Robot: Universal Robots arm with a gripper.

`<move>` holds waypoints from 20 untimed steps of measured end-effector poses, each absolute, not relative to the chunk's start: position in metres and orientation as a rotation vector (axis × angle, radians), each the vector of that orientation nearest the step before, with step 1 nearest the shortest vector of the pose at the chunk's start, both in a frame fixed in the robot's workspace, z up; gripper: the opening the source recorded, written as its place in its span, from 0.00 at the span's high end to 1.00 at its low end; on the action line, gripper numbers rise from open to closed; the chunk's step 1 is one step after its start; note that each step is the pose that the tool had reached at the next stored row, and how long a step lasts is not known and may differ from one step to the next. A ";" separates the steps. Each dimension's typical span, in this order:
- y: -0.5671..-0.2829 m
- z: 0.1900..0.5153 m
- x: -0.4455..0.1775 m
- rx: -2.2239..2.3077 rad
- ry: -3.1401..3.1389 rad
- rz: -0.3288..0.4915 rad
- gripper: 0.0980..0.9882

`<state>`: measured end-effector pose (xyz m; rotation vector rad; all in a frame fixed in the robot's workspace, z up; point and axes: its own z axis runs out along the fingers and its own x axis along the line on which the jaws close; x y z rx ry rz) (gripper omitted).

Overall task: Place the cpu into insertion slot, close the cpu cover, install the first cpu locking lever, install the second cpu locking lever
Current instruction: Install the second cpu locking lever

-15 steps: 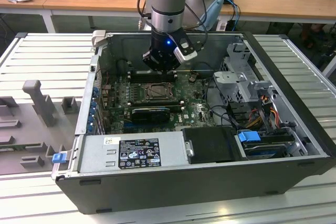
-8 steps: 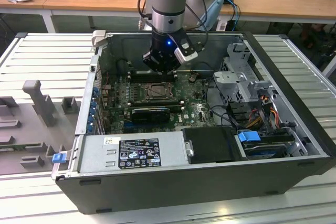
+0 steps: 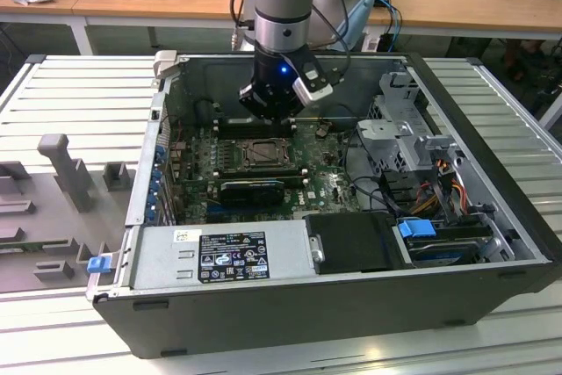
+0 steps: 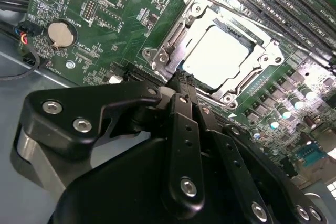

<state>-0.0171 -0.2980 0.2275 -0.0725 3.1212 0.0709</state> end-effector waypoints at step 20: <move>-0.325 0.238 -0.017 -0.072 3.121 0.071 0.99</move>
